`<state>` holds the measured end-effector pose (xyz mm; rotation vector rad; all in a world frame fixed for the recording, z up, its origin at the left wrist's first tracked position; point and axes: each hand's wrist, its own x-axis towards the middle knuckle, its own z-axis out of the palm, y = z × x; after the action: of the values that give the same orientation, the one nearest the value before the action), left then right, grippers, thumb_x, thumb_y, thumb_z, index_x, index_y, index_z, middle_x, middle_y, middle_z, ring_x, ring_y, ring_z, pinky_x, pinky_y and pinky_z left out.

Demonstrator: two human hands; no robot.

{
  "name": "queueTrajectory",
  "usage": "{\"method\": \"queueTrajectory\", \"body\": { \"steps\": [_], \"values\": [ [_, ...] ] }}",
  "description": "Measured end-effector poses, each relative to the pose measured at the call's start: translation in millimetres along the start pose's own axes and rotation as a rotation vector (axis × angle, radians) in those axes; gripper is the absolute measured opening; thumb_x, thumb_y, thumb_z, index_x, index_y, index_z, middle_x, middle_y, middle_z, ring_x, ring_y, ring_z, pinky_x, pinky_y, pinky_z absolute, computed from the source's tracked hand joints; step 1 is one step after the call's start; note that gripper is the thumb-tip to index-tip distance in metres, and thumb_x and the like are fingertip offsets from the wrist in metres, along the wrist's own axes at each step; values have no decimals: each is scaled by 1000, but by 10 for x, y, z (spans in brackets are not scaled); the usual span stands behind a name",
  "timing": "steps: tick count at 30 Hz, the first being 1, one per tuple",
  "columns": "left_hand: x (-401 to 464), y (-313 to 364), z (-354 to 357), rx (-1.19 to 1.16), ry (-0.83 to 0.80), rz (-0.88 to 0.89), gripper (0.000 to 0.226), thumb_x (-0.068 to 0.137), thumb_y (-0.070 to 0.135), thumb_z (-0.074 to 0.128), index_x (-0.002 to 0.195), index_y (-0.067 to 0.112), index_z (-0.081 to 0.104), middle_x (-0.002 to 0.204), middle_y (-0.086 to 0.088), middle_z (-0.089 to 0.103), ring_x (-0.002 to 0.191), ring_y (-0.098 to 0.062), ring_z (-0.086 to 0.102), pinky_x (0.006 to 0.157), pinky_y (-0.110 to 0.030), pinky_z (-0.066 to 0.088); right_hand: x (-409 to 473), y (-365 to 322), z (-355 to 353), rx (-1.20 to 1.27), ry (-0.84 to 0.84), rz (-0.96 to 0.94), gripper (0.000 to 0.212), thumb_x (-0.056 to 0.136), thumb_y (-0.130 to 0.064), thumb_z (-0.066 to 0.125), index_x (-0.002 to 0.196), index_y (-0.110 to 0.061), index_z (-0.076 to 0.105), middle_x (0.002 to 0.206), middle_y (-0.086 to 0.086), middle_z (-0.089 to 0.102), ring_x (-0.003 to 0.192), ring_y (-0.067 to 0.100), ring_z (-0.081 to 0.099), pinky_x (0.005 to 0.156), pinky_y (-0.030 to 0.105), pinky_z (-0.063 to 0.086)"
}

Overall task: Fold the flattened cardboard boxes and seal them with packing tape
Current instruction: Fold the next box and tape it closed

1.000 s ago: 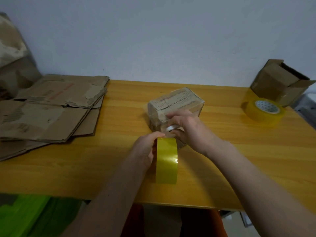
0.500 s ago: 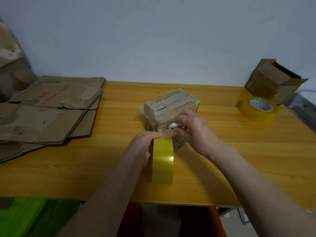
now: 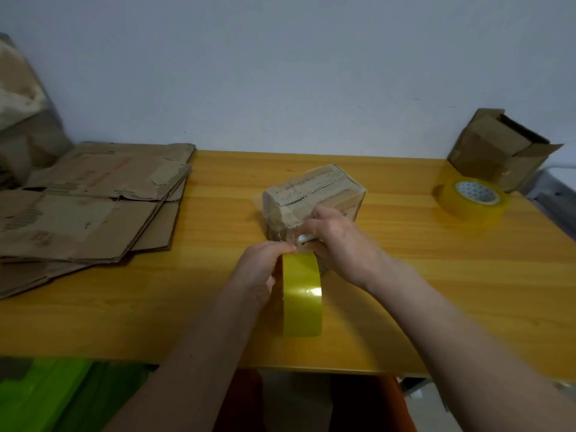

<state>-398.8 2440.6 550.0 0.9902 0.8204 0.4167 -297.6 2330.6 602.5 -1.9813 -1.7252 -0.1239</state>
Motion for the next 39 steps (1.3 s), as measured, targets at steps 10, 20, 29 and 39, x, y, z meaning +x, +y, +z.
{"method": "queueTrajectory", "body": {
  "steps": [10,20,29,39],
  "values": [
    [-63,18,-36,41,2,17,11,82,-1,67,78,5,58,84,-17,63,88,-29,59,93,-48,46,-149,337,-73,25,41,203,19,78,1,67,94,-9,69,96,8,59,93,26,54,75,35,42],
    [-110,-6,-26,30,-82,12,6,79,3,69,74,5,67,77,-13,69,78,-27,61,94,-53,46,-560,659,110,12,-173,591,13,84,-15,68,95,-15,63,100,5,63,97,22,56,71,30,38],
    [-194,73,-34,18,-142,12,8,85,-3,63,80,3,60,74,-8,71,79,-21,63,93,-44,47,274,182,109,61,-118,72,38,98,-26,50,135,-24,53,148,1,41,140,19,27,114,31,10],
    [-324,73,-76,48,-289,22,12,88,-1,59,78,6,58,78,-9,69,75,-21,62,78,-36,48,331,301,142,166,-150,164,41,95,-21,56,136,-27,52,151,-3,37,144,15,23,116,33,0]
  ]
}}
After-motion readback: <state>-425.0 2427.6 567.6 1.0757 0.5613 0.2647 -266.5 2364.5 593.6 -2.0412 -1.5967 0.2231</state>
